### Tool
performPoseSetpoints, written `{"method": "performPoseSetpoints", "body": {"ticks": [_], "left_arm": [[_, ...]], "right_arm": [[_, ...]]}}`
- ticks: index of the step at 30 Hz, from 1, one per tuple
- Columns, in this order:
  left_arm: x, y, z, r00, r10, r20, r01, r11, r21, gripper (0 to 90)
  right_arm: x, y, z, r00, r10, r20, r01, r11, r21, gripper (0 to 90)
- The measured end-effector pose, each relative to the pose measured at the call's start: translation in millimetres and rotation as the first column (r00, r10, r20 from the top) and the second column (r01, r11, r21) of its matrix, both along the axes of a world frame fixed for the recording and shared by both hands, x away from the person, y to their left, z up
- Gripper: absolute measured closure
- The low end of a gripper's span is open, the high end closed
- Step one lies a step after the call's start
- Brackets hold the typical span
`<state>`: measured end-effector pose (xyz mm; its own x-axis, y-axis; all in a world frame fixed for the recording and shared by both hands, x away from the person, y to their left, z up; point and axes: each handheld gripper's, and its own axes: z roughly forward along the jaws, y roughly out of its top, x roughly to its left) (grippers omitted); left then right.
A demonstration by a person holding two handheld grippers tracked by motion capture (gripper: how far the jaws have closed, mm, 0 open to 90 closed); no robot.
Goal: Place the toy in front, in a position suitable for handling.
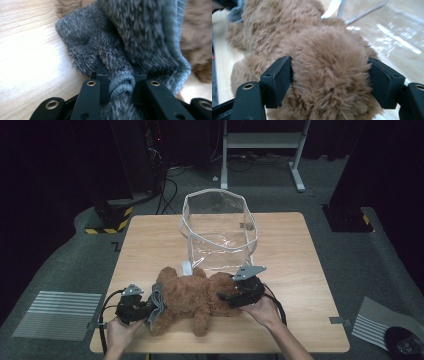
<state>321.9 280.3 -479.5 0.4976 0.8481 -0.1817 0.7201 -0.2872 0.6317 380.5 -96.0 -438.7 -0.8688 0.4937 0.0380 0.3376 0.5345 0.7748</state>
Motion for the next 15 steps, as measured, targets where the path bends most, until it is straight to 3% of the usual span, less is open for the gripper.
{"method": "performPoseSetpoints", "body": {"ticks": [1,3,7,10,15], "left_arm": [[2.4,-1.0,-1.1,1.0,0.002,-0.002,-0.002,0.9998,0.017,75.0],[5.4,-2.2,-2.5,0.9999,0.011,-0.002,-0.01,0.9984,0.056,75.0],[16.4,-4.4,-7.1,0.9993,0.035,-0.012,-0.034,0.9966,0.075,75.2],[27.4,-11.5,-8.5,0.9988,0.048,-0.009,-0.047,0.996,0.076,75.5],[46.9,-21.4,-5.2,0.999,0.044,-0.009,-0.043,0.9958,0.081,75.6]], "right_arm": [[1.2,0.4,-0.8,0.9999,0.012,-0.012,-0.012,1.0,-0.009,26.9],[0.0,0.5,-0.6,0.9997,0.02,-0.011,-0.02,0.999,-0.041,39.3],[-2.2,1.4,1.4,1.0,0.005,0.005,-0.004,0.997,-0.077,63.8],[-2.6,1.1,2.1,0.9996,-0.004,0.029,0.006,0.998,-0.066,71.0],[-8.2,-3.9,3.3,0.9962,-0.048,0.073,0.052,0.997,-0.055,74.5]]}}
